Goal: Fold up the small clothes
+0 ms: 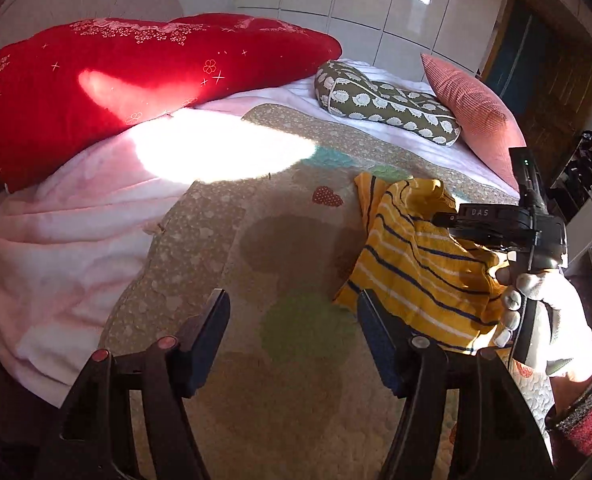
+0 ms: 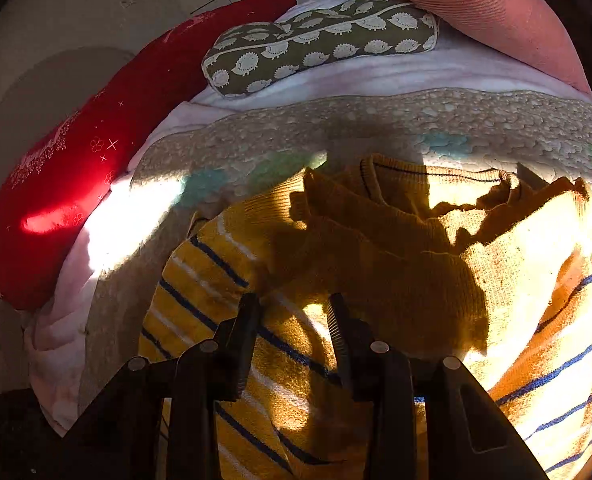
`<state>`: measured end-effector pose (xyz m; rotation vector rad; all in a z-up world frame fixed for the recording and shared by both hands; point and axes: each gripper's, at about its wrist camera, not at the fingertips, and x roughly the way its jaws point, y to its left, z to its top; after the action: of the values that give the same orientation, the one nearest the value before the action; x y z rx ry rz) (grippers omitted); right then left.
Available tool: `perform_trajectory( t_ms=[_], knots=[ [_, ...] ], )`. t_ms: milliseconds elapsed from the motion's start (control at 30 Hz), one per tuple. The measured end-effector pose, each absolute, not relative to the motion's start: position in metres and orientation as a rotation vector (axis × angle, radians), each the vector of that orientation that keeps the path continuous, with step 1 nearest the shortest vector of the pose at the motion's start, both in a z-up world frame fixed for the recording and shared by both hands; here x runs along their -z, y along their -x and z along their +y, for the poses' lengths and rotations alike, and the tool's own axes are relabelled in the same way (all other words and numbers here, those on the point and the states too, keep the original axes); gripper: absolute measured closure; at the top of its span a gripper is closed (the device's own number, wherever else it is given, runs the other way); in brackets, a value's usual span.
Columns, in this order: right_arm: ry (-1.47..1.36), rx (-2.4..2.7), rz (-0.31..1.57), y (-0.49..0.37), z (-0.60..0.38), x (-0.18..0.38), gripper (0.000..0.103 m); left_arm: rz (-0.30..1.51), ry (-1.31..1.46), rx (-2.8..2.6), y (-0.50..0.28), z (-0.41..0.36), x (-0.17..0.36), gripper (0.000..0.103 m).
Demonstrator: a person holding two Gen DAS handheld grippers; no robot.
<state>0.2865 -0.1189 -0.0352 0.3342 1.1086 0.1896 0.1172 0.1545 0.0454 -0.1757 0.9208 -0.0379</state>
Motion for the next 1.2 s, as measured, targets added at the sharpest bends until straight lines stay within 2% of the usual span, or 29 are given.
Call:
perform_trajectory(
  t_ms=[67,100,300,567,767,967,1100,1200],
  knots=[
    [-0.270,-0.149,1.185,-0.298,-0.105,0.061,0.065,0.965,0.235,0.050,-0.107,0.167,-0.038,0.038],
    [-0.243,-0.123,1.162,-0.299,-0.102,0.060,0.065,0.980,0.267,0.063,-0.102,0.174,-0.035,0.038],
    [-0.259,-0.114,0.949,-0.287,-0.097,0.008,0.065,0.949,0.242,0.001,-0.075,0.200,-0.032,0.037],
    [-0.262,-0.143,1.115,-0.338,-0.047,0.052,0.065,0.949,0.278,-0.025,-0.065,0.223,-0.027,0.037],
    [-0.161,-0.293,1.006,-0.320,-0.008,0.034,0.065,0.944,0.258,-0.025,-0.062,0.223,-0.028,0.037],
    [-0.291,-0.259,0.938,-0.273,-0.096,0.013,0.065,0.928,0.246,0.007,-0.057,0.208,-0.034,0.037],
    [-0.271,-0.102,0.987,-0.255,-0.181,0.026,0.065,0.956,0.241,0.032,-0.055,0.194,-0.031,0.037],
    [-0.285,0.074,1.033,-0.250,-0.252,0.046,0.074,0.983,0.256,0.044,-0.054,0.184,-0.030,0.037]
  ],
)
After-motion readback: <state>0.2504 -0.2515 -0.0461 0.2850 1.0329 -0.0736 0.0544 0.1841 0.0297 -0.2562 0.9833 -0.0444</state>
